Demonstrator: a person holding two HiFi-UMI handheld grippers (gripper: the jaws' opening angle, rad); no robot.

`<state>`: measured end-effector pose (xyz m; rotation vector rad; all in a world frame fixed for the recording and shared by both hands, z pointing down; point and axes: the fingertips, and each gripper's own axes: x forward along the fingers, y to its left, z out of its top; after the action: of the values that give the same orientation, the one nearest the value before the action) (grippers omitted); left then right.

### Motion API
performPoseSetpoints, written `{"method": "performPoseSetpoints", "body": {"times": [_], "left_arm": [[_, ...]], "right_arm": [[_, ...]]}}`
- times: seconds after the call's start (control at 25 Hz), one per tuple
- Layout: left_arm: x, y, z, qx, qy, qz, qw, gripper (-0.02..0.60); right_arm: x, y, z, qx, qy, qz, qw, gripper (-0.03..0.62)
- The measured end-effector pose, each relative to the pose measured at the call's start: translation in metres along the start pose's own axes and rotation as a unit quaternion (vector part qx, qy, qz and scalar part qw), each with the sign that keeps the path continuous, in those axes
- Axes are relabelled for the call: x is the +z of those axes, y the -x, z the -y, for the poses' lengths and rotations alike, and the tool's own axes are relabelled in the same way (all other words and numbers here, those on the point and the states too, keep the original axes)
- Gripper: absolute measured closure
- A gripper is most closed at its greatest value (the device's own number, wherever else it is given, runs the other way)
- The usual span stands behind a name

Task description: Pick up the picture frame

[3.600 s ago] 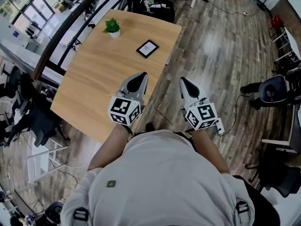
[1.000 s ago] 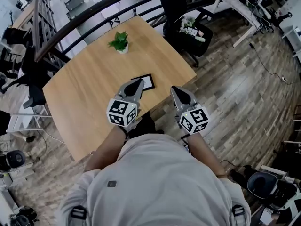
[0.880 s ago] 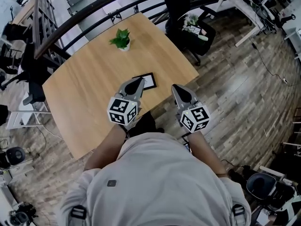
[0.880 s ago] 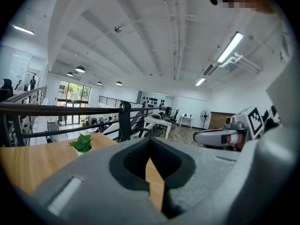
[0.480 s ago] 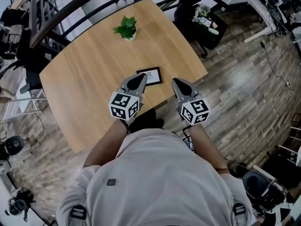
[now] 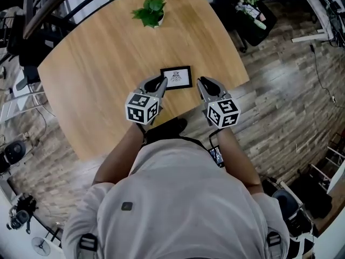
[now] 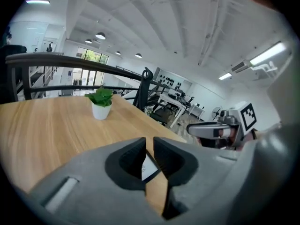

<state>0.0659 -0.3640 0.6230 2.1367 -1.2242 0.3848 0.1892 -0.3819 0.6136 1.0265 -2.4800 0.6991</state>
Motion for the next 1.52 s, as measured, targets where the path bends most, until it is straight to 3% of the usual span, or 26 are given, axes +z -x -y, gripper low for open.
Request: {"method": "performPoseSetpoints", "body": {"times": [0.24, 0.72, 1.2, 1.52], "left_arm": [[-0.038, -0.032, -0.033, 0.018, 0.052, -0.051, 0.9972, 0.489], [-0.111, -0.083, -0.083, 0.052, 0.105, -0.142, 0.9829, 0.441], [-0.14, -0.109, -0.103, 0.071, 0.118, -0.175, 0.9748, 0.414], [-0.142, -0.108, -0.104, 0.082, 0.088, -0.184, 0.9756, 0.439]], "right_arm": [[-0.036, -0.046, 0.024, -0.003, -0.015, -0.057, 0.998, 0.514], [-0.115, -0.104, 0.059, -0.021, -0.04, -0.155, 0.987, 0.491], [-0.151, -0.13, 0.068, -0.028, -0.047, -0.203, 0.978, 0.482], [-0.157, -0.136, 0.066, -0.037, -0.043, -0.211, 0.976, 0.48]]}}
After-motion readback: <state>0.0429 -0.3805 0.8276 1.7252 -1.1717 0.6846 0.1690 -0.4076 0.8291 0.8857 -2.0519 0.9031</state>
